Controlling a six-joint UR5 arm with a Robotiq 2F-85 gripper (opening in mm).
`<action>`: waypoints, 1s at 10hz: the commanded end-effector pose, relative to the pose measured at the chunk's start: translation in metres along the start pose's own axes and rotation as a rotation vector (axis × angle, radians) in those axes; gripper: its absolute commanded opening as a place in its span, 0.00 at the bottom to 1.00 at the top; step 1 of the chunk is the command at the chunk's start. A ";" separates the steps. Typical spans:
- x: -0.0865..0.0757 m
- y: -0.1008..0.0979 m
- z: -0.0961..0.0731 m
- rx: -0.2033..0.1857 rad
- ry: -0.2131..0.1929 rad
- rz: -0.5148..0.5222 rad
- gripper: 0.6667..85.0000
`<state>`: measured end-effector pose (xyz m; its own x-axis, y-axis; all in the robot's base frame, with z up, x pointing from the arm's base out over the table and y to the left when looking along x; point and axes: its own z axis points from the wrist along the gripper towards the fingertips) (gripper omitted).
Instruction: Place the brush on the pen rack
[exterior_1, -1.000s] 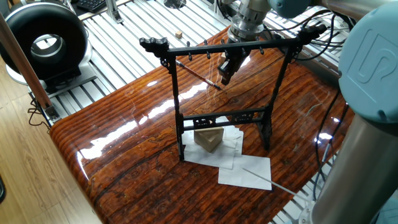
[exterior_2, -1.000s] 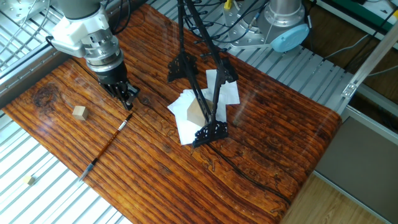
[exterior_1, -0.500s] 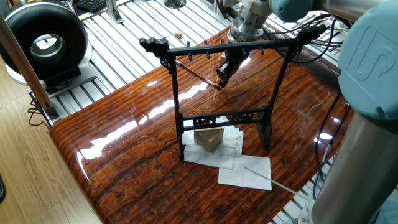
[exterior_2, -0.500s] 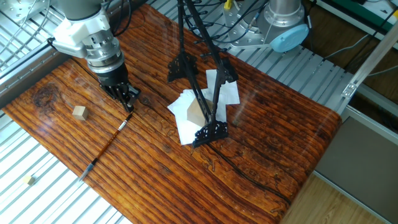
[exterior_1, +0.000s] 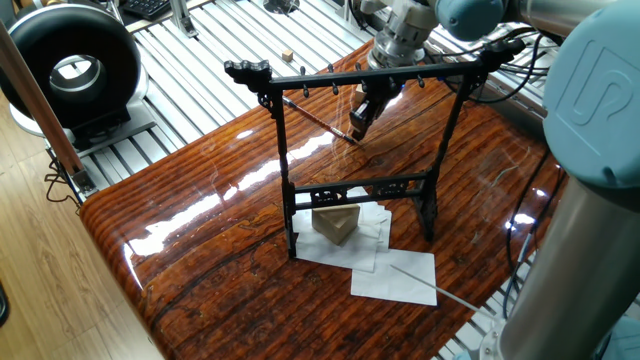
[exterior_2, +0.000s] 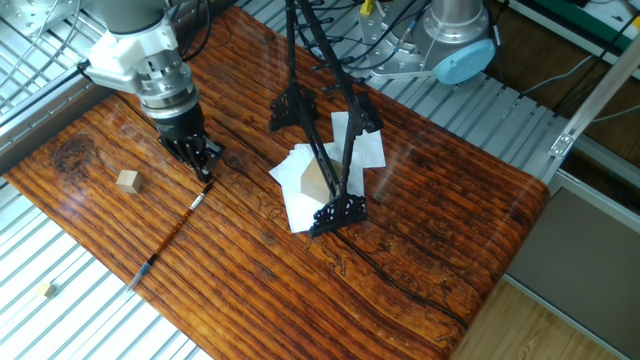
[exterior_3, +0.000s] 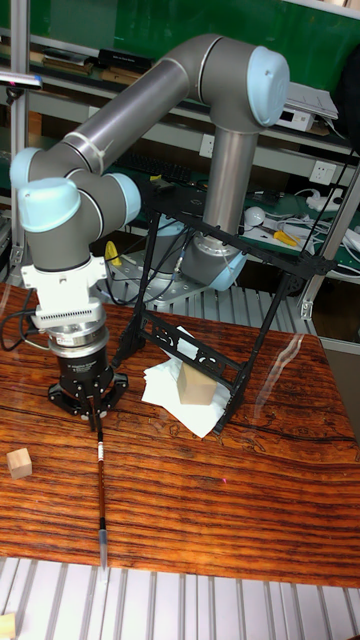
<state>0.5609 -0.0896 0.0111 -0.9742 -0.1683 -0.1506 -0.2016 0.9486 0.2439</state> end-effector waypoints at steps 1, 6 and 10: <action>-0.001 -0.002 -0.002 -0.004 -0.014 0.001 0.17; 0.002 -0.003 -0.003 0.000 -0.027 0.003 0.18; 0.006 -0.004 -0.003 0.006 -0.020 0.013 0.18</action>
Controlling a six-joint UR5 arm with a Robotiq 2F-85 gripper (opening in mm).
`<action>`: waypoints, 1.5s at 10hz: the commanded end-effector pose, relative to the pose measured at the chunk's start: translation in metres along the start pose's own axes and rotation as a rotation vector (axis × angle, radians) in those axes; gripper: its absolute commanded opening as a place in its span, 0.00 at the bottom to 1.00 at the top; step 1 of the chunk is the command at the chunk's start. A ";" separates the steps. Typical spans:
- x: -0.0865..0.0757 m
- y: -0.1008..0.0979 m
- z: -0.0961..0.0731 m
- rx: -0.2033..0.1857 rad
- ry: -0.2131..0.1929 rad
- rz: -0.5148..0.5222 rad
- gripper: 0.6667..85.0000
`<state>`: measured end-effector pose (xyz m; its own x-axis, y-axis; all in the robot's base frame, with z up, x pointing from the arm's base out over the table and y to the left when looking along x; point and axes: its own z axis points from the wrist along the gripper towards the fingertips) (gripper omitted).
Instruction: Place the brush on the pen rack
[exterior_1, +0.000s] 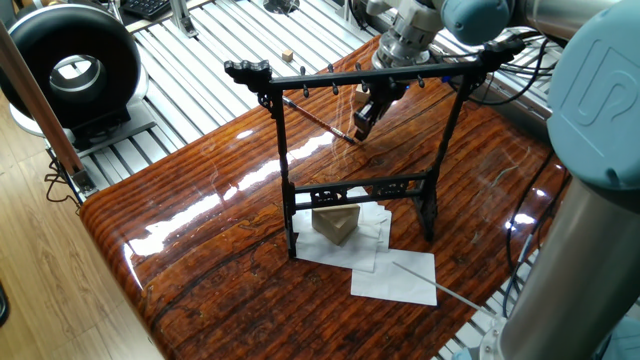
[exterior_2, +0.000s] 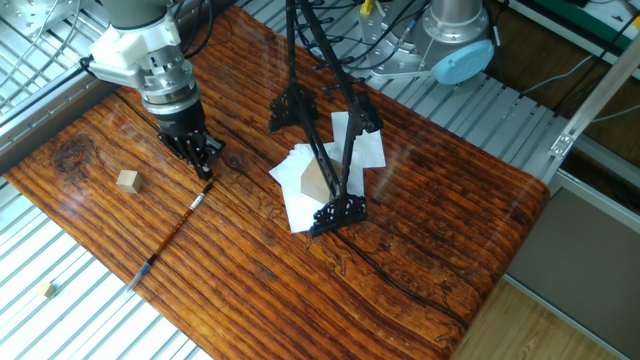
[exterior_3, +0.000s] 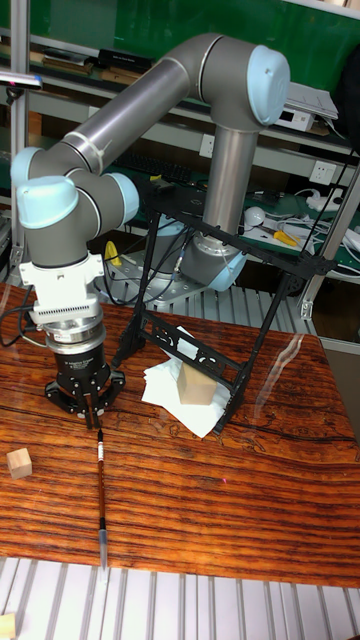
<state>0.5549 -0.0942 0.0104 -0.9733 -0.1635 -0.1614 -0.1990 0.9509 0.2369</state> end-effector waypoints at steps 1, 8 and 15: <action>0.001 0.004 -0.002 -0.016 -0.006 0.025 0.18; 0.002 0.011 0.002 -0.020 -0.010 0.049 0.18; 0.000 0.011 0.006 -0.024 -0.021 0.041 0.17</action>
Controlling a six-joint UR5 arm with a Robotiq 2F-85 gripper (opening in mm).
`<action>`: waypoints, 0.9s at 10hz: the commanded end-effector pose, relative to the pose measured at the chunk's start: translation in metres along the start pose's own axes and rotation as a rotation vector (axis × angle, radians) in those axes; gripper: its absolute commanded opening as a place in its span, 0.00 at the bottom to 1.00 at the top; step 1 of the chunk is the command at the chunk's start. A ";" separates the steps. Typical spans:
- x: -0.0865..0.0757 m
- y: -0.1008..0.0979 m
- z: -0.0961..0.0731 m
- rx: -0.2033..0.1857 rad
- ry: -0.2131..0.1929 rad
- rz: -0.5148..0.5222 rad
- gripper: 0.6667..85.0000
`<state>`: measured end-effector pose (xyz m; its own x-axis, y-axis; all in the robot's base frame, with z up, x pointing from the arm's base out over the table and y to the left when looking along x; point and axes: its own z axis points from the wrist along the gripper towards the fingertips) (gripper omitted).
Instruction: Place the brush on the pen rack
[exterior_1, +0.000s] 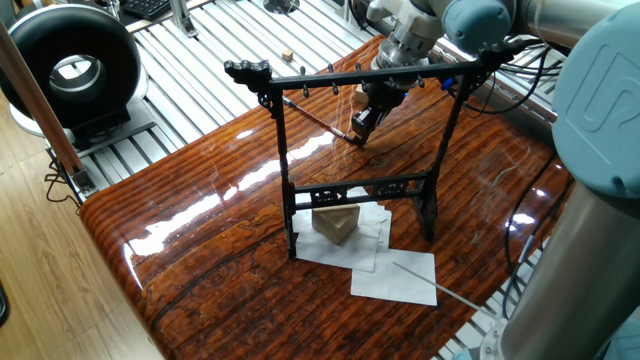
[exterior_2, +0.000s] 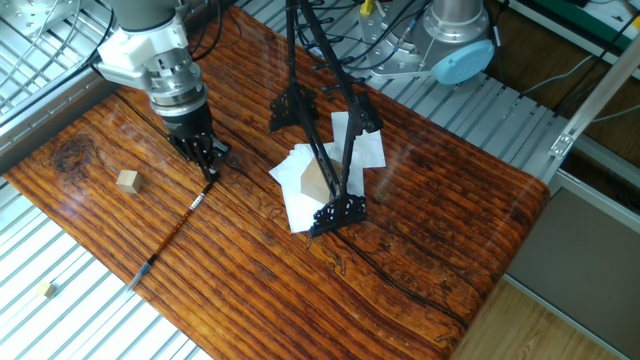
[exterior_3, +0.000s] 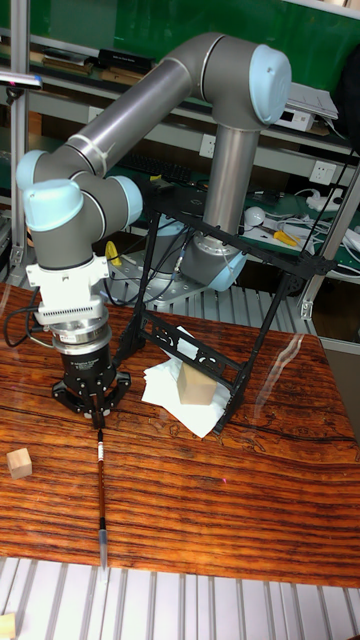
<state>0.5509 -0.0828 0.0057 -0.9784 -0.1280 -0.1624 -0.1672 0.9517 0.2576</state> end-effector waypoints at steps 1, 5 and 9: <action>-0.003 0.001 -0.001 -0.008 -0.011 0.006 0.17; -0.003 0.001 -0.001 -0.008 -0.013 0.006 0.16; -0.003 0.002 -0.001 -0.013 -0.014 0.007 0.16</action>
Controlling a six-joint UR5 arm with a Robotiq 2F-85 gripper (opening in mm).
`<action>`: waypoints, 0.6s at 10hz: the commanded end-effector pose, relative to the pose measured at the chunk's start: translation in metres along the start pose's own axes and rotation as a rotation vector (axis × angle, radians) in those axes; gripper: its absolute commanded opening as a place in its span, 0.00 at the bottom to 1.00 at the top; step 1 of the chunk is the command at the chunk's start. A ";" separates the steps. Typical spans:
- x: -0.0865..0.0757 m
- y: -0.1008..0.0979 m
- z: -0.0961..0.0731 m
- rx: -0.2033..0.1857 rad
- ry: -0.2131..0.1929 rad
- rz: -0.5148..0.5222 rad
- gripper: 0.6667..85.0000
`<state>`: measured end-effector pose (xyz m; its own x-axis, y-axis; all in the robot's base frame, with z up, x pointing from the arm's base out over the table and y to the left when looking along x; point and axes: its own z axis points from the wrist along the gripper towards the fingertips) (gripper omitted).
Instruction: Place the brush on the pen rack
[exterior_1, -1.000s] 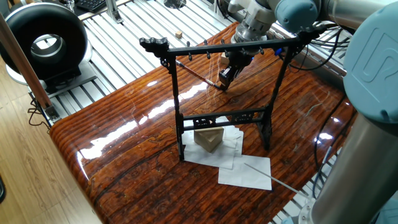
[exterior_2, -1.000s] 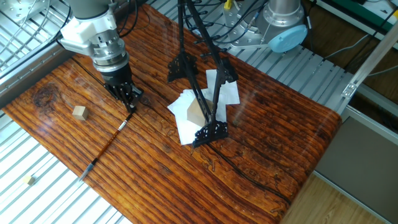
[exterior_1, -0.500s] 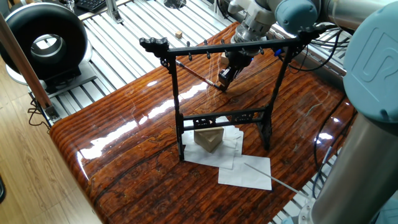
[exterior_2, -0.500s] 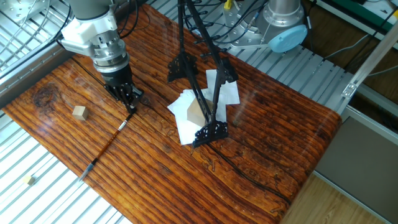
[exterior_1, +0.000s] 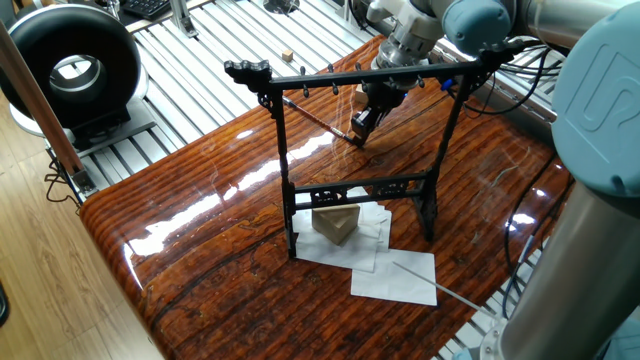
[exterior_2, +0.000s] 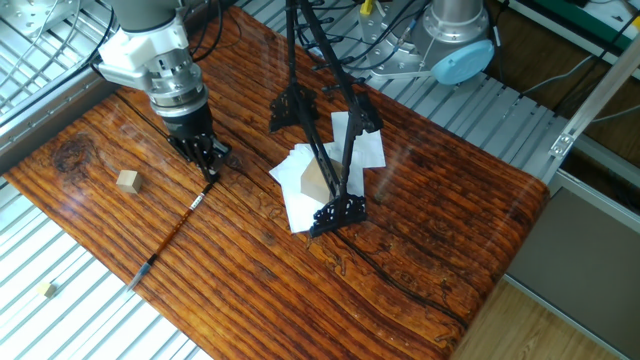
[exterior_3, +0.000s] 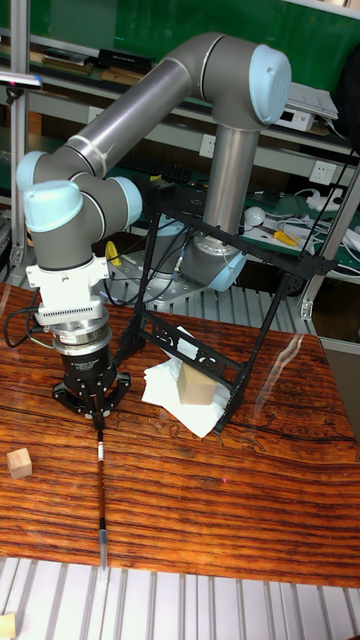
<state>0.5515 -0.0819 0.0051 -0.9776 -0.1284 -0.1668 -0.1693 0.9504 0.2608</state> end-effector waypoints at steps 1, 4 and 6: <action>-0.003 0.001 -0.002 -0.009 -0.009 0.010 0.15; -0.001 0.002 -0.002 -0.012 -0.004 0.021 0.07; -0.001 0.002 -0.002 -0.012 -0.004 0.027 0.04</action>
<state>0.5504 -0.0810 0.0053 -0.9800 -0.1180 -0.1599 -0.1580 0.9508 0.2666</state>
